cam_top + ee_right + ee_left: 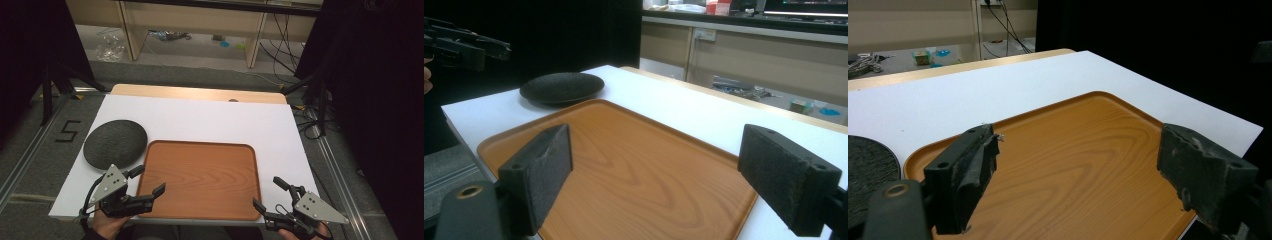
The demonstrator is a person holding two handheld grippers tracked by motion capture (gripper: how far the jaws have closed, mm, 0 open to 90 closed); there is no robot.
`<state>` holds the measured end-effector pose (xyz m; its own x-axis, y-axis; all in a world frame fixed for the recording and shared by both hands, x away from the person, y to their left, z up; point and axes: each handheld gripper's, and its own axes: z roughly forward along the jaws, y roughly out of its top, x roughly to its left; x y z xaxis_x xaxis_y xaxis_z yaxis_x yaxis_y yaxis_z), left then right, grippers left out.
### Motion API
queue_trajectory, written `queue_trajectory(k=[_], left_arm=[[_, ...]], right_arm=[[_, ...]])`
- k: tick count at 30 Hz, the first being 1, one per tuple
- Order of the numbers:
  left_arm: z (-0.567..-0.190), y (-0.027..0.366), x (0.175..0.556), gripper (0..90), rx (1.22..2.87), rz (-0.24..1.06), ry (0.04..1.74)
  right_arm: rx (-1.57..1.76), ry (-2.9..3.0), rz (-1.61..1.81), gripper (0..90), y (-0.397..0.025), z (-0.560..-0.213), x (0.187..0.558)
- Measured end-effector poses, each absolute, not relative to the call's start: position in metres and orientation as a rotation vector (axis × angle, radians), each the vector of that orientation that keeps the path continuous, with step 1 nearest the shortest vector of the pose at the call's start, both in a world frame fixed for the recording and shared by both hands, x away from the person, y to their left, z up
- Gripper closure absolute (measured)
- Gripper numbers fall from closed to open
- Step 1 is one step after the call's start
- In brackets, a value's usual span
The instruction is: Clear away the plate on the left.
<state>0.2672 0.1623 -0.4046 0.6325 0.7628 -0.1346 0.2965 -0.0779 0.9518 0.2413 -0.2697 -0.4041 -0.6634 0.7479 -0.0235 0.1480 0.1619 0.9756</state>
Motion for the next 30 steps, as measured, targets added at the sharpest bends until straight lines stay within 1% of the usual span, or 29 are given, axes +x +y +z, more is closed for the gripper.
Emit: queue_trajectory(k=[19,30], left_arm=[[-0.405,0.165,0.270,15.7,1.660,0.481,0.921],[-0.406,0.176,0.277,15.8,1.617,0.459,0.988]], right_arm=[[0.845,1.937,1.530,15.3,-0.269,-0.404,0.241],[0.844,1.939,1.530,15.3,-0.269,-0.404,0.241]])
